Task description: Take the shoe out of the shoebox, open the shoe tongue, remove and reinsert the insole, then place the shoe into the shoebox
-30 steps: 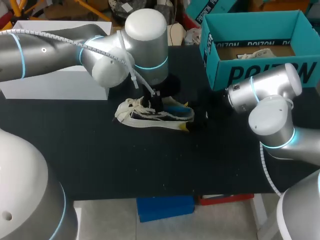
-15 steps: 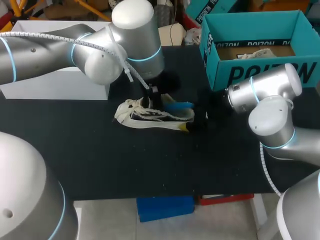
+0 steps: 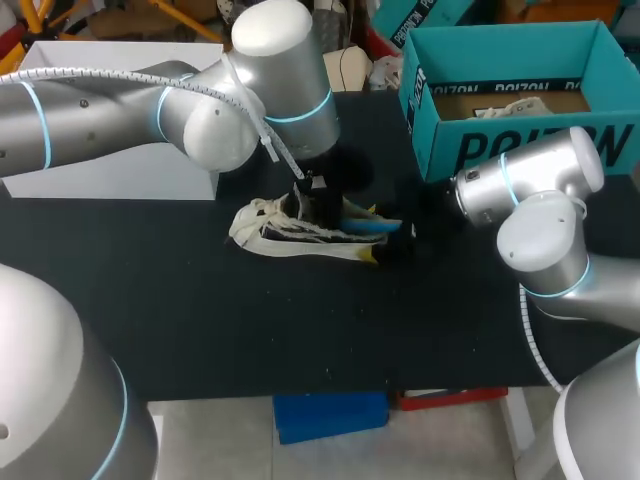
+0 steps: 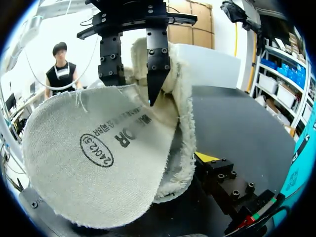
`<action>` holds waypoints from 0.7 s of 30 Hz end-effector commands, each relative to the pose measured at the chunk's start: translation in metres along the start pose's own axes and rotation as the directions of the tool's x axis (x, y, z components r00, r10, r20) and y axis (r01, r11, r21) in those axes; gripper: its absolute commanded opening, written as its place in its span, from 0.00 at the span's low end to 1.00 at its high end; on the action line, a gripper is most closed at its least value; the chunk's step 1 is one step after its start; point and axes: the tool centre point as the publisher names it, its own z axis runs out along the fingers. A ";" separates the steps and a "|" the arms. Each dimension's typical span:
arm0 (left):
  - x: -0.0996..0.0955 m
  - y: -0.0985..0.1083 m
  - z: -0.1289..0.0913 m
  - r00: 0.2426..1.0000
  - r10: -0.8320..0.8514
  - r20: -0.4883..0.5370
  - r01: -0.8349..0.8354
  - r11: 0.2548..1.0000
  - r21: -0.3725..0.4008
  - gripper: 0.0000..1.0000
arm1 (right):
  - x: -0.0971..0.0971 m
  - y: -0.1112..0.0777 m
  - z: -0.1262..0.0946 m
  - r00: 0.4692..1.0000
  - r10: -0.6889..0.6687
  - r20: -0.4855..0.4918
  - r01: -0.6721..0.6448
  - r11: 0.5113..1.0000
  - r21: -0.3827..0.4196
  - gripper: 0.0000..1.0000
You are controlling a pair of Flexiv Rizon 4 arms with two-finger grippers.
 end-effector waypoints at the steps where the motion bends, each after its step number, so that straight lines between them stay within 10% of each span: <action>1: 0.000 -0.005 0.005 0.999 0.023 0.024 -0.023 1.000 0.011 0.31 | 0.002 -0.001 0.001 1.000 0.001 0.001 -0.001 1.000 0.001 0.00; 16: 0.004 -0.044 0.003 0.987 0.102 0.121 -0.106 0.994 0.025 0.24 | 0.002 -0.001 0.001 1.000 0.001 0.001 -0.001 1.000 0.001 0.00; 21: 0.003 -0.045 0.004 0.986 0.095 0.138 -0.100 0.995 0.026 0.00 | 0.002 -0.001 0.001 1.000 0.001 0.001 -0.001 1.000 0.001 0.00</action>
